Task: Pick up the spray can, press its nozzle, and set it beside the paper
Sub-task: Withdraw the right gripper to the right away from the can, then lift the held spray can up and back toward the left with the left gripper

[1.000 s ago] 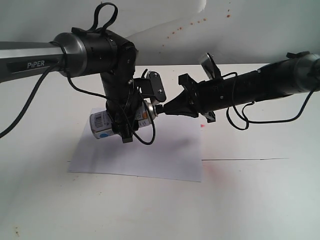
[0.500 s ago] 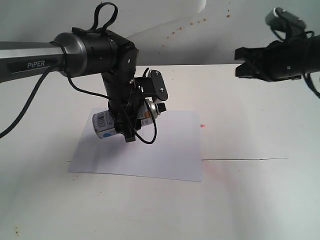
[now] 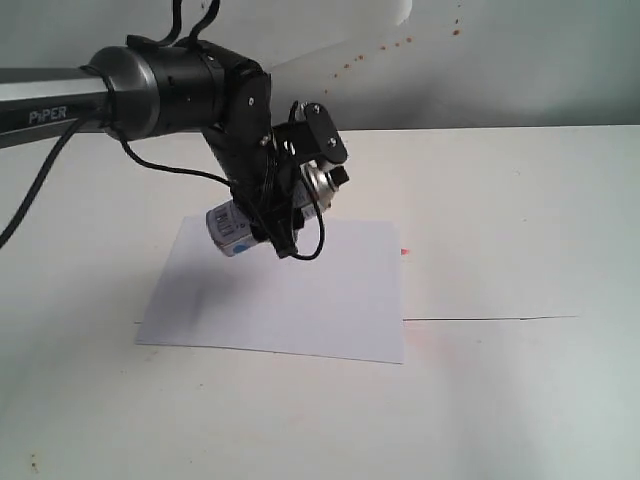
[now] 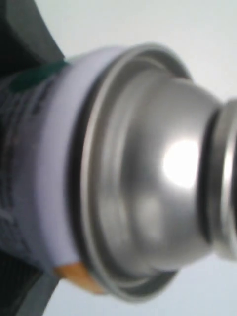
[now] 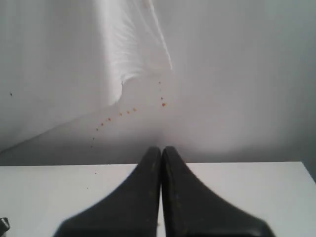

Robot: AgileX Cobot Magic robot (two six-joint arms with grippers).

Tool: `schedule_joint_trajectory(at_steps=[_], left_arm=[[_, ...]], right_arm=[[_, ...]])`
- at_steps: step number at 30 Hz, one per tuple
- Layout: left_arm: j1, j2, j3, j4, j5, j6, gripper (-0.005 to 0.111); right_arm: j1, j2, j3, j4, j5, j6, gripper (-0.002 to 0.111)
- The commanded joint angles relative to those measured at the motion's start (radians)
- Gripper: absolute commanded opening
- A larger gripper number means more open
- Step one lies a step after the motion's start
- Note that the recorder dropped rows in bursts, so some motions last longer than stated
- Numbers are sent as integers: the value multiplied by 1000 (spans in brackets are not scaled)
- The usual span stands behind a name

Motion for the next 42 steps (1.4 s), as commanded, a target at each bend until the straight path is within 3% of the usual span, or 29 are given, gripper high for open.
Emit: schedule_joint_trajectory(at_steps=[1, 10, 20, 29, 34, 42], left_arm=[[-2, -76, -12, -72, -98, -32, 0], [30, -143, -12, -349, -183, -25, 0], [158, -236, -4, -700, -181, 154, 0], [261, -320, -4, -769, -220, 166, 0], [275, -344, -4, -772, -204, 189, 0], [275, -348, -4, -774, -194, 189, 0]], right_arm=[[-6, -219, 141, -5, -8, -13, 0], [-6, -536, 477, 29, -4, 8, 0], [-6, -657, 575, 47, 3, 11, 0], [-6, -656, 578, 26, 55, 11, 0], [-6, -656, 601, -276, 195, 14, 0], [-6, -656, 602, -250, 158, 163, 0]])
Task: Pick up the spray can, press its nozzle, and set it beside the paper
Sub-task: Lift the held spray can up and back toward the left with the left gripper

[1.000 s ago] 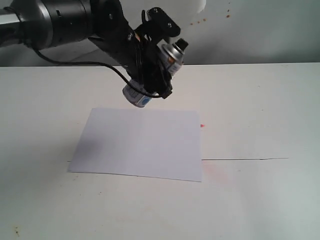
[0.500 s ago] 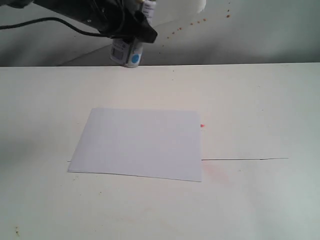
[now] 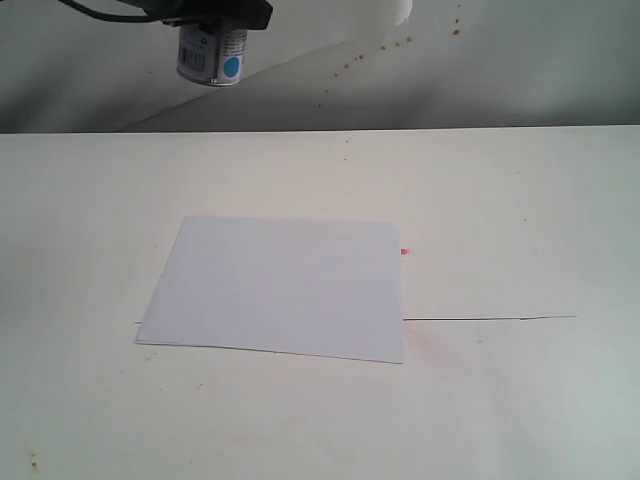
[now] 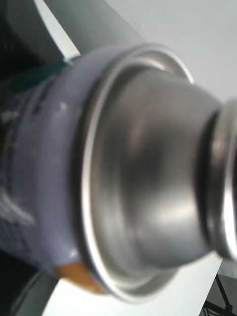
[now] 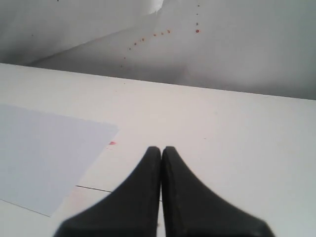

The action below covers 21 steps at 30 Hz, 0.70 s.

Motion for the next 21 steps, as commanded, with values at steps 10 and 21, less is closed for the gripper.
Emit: schedule_joint_trajectory(at_steps=[10, 21], left_arm=[[1, -21, -4, -80, -8, 11, 0], [1, -21, -4, -134, -43, 8, 0]], right_arm=[[-6, -4, 4, 90, -23, 52, 0], [-6, -4, 4, 90, -23, 52, 0]])
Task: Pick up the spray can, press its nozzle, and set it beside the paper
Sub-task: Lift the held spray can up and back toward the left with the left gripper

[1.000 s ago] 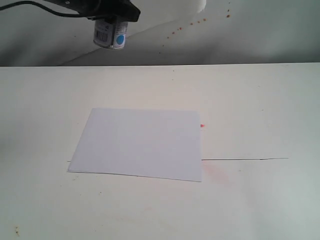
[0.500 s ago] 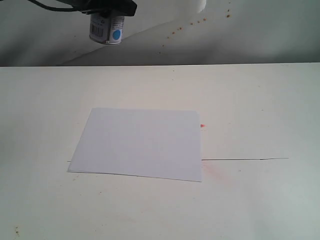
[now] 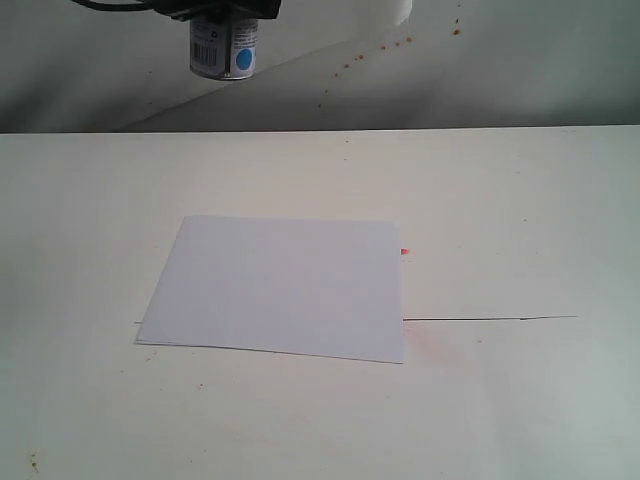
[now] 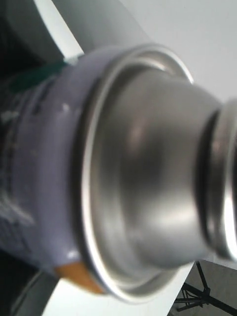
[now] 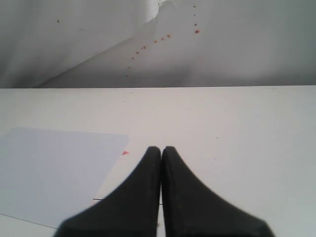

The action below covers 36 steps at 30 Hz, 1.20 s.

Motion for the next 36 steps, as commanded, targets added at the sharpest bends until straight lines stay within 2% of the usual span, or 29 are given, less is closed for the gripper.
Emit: schedule_joint_trajectory(at_steps=[1, 9, 13, 19, 28, 33, 36], left_arm=[[1, -21, -6, -38, -43, 2, 0], [1, -19, -6, 36, -137, 2, 0], [1, -4, -6, 25, -206, 2, 0], [1, 34, -6, 8, -224, -4, 0], [-1, 52, -6, 413, -302, -341, 0], [-1, 52, -6, 603, -355, -550, 0], [-1, 52, -6, 665, -381, -626, 0]], right_arm=[[-6, -4, 2, 6, -12, 5, 0], [-6, -4, 2, 6, -12, 5, 0], [-6, -4, 2, 6, -12, 5, 0], [-6, -4, 2, 6, -12, 5, 0], [-6, -4, 2, 6, -12, 5, 0], [-6, -4, 2, 6, -12, 5, 0], [-6, -4, 2, 0, -12, 5, 0]])
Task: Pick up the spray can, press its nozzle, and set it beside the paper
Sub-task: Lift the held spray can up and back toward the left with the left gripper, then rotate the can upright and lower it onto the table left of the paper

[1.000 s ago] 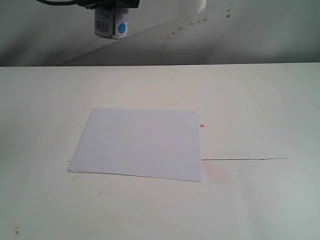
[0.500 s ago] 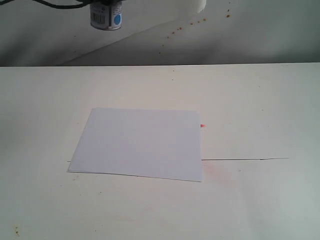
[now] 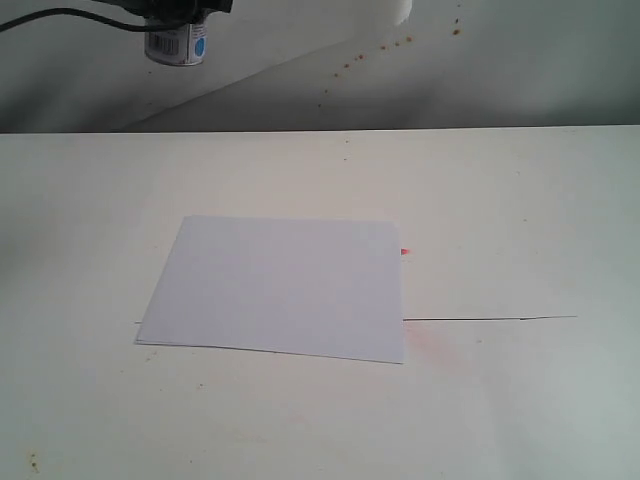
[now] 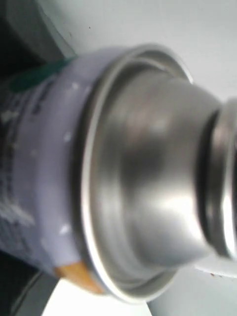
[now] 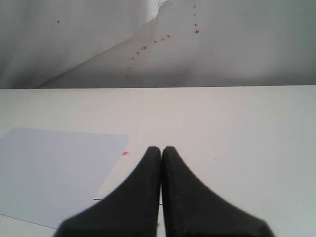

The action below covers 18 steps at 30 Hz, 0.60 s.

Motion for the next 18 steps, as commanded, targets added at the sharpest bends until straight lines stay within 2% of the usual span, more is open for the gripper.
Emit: schedule_joint_trajectory(at_steps=[1, 6, 12, 16, 18], left_arm=[[-1, -12, -6, 81, -91, -118, 0], [10, -10, 62, 101, -206, -210, 0], [37, -10, 275, 96, -505, -282, 0], [73, -12, 369, 98, -580, -282, 0], [110, -18, 420, 122, -639, -347, 0]], right_arm=[[-6, -4, 2, -3, -12, 3, 0], [-6, -4, 2, -3, -12, 3, 0], [-6, -4, 2, -3, -12, 3, 0], [-6, -4, 2, -3, -12, 3, 0], [-6, -4, 2, -3, -12, 3, 0]])
